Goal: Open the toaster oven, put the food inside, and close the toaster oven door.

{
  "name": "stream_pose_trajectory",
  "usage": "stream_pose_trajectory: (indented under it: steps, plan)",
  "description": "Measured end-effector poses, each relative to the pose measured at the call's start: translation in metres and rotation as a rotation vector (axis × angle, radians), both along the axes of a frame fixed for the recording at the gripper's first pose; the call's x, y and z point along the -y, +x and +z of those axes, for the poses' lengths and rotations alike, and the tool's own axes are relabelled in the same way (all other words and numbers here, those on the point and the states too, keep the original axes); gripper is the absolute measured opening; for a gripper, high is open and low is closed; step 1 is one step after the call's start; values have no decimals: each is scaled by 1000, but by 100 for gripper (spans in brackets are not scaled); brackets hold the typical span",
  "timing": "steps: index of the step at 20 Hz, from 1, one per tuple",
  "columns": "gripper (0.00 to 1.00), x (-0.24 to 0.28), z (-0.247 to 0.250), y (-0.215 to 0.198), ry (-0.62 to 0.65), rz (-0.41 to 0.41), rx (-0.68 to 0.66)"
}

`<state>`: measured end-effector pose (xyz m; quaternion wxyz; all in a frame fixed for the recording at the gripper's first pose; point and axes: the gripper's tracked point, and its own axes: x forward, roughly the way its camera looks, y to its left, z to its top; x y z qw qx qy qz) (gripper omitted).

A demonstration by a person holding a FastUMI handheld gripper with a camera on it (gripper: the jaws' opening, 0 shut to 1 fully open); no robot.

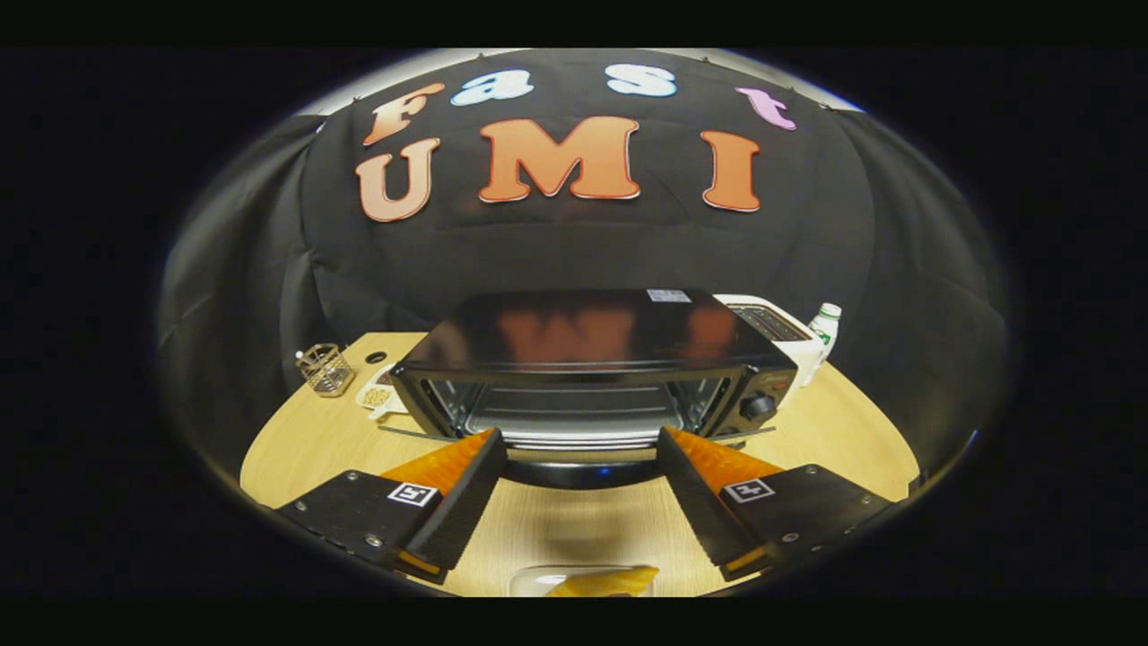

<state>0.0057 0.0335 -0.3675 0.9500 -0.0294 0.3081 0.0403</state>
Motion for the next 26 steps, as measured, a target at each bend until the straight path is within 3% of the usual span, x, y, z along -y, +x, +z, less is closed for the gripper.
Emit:
stream_pose_trajectory:
  steps: [16,26]
  plan:
    - [99,16,-70,-88,-57,2,-217]
    - [99,19,-117,-108,-72,3,-340]
